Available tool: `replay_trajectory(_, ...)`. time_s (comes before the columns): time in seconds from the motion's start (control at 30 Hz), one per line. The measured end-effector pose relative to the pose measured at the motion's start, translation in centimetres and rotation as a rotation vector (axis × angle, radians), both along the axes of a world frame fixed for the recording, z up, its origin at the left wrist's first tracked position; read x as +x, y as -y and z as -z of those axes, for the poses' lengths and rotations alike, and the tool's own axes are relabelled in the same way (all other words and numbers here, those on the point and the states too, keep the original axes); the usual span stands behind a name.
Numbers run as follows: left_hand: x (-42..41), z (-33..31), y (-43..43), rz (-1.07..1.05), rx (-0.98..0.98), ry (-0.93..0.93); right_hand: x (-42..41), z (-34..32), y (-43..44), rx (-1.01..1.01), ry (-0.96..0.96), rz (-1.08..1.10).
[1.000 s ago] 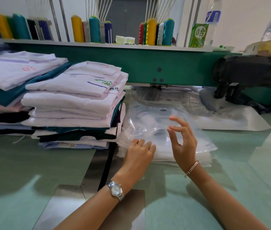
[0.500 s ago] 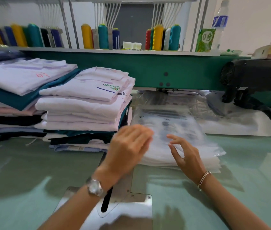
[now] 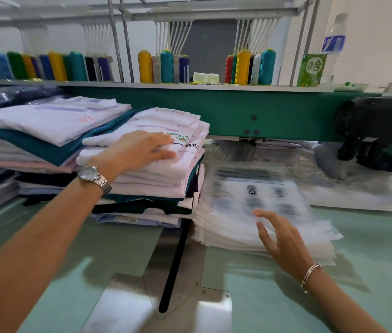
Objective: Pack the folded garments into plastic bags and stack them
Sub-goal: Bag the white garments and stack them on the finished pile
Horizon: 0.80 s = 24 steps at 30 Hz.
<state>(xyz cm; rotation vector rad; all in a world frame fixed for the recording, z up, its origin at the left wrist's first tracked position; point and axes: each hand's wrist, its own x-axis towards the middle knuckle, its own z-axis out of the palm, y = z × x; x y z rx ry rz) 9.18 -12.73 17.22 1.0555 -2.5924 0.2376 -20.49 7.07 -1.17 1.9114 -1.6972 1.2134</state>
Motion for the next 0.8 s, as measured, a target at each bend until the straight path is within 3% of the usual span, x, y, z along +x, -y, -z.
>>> replay_trajectory(0.07,-0.2,0.5,-0.1,-0.007,-0.152,-0.004,0.0,-0.2,0.0,-0.008,-0.025,-0.001)
replay_trajectory(0.17,-0.9,1.7,-0.7,-0.026,-0.333,-0.163,0.0,-0.4,-0.1,-0.039,-0.103,-0.014)
replay_trajectory(0.37,-2.2,0.5,-1.0,-0.07,-0.234,-0.597,1.0,-2.2,-0.1,-0.124,-0.017,-0.019)
replay_trajectory(0.47,-2.4,-1.0,-2.0,-0.025,-0.179,-0.807,2.1,-4.5,0.2,-0.112,0.185,0.002)
replay_trajectory(0.53,-2.8,-1.9,-3.5,-0.016,-0.204,-0.842,3.0,-6.1,0.5,-0.089,0.379,-0.057)
replay_trajectory(0.8,-5.5,-0.5,-13.1,-0.022,-0.382,-0.671,6.9,-13.1,3.1,0.349,1.314,-0.497)
